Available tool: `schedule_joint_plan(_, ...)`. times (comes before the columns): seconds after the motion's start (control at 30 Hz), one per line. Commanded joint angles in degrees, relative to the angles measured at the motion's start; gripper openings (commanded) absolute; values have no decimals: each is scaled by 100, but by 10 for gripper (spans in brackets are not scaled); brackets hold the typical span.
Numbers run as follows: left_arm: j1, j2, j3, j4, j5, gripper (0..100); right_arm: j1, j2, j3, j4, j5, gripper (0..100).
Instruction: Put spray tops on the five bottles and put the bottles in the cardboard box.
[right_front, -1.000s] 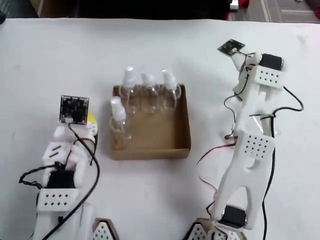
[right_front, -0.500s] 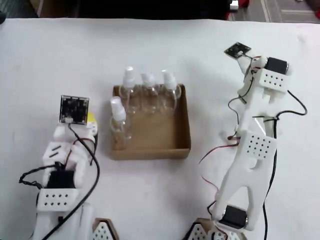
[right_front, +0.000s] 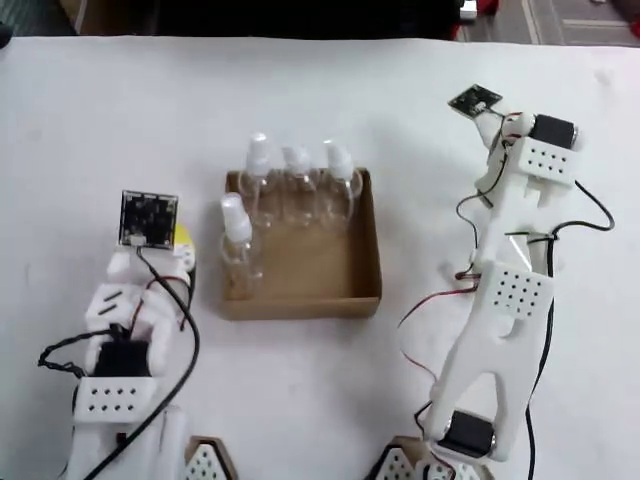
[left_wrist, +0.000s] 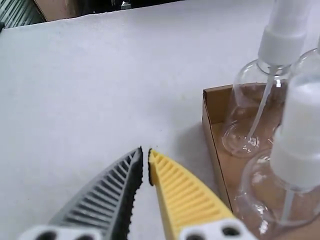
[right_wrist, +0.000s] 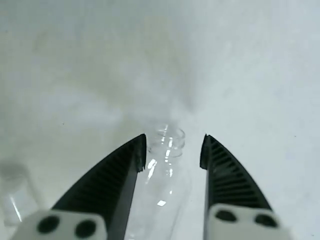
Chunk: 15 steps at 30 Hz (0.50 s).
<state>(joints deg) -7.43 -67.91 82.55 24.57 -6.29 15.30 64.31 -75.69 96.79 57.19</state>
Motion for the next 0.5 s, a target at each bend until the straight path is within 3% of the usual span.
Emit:
schedule_joint_plan(0.0,40,-119,-70,-123,-44,24,66,-13,-185,127,-44,158)
schedule_joint_plan(0.47,57,-119,-62,-123,-44,24,-13,13,-264,48,-44,158)
